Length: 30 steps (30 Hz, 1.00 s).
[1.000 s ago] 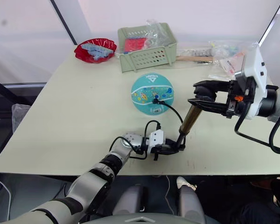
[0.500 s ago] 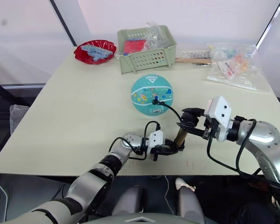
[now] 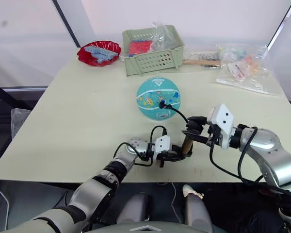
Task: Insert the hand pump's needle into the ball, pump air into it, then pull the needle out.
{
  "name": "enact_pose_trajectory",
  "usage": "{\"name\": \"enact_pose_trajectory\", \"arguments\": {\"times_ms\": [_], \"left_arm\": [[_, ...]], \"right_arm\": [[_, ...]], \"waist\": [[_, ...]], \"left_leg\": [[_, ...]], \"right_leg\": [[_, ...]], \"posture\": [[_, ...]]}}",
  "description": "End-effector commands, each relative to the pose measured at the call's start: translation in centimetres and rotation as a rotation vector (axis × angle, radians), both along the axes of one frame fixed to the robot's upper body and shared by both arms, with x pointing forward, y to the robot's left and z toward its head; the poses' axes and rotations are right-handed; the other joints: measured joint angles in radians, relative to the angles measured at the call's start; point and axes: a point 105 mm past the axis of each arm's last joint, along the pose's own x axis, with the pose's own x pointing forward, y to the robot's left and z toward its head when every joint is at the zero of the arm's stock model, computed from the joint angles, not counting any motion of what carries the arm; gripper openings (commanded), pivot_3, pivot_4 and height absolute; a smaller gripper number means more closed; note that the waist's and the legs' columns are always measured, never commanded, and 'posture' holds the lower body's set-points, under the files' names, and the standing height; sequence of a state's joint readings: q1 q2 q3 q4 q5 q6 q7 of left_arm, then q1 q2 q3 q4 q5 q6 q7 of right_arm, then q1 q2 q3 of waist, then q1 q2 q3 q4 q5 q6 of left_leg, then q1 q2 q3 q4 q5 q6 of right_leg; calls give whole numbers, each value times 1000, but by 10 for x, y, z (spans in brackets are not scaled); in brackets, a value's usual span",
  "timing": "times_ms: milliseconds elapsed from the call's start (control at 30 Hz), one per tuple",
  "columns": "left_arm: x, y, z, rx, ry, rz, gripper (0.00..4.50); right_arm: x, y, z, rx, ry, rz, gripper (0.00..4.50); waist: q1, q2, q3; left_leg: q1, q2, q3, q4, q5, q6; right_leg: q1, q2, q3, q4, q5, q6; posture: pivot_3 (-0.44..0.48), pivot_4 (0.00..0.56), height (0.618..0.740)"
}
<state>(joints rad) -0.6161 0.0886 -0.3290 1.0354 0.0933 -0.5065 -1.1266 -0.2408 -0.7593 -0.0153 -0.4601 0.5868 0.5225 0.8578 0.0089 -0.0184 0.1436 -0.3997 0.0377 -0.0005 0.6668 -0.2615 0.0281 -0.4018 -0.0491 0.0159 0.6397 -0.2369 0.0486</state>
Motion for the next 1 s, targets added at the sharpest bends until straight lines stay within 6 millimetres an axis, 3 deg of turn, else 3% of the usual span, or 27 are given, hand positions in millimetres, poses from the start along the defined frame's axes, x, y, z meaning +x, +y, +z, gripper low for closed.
{"name": "enact_pose_trajectory", "arguments": {"times_ms": [33,433,667,867,1000], "left_arm": [[-21,20,-42,141,137,16,1031],[-22,22,-43,144,141,16,1031],[-22,22,-43,142,138,16,1031],[-20,22,-42,145,134,18,1031],[-20,22,-42,145,132,18,1031]], "right_arm": [[-4,-5,57,68,-131,34,1940],[-14,-26,131,94,-187,42,1940],[-21,-24,138,68,-186,57,1940],[-16,-23,103,3,-101,37,1940],[-12,-19,59,2,-21,21,1940]], "waist": [[2,-1,1],[3,2,4],[3,3,4],[3,2,4],[3,-1,0]], "left_leg": [[0,0,0,0,0,0],[-1,0,0,0,0,0],[-2,1,0,0,0,0],[-2,0,0,0,0,0],[-1,0,0,0,0,0]], "right_leg": [[0,0,0,0,0,0],[-1,0,0,0,0,0],[-2,-1,0,0,0,0],[-2,-1,0,0,0,0],[-1,-1,0,0,0,0]], "posture": [[0,150,736],[0,150,736],[0,150,736],[0,150,736],[0,150,736]]}}
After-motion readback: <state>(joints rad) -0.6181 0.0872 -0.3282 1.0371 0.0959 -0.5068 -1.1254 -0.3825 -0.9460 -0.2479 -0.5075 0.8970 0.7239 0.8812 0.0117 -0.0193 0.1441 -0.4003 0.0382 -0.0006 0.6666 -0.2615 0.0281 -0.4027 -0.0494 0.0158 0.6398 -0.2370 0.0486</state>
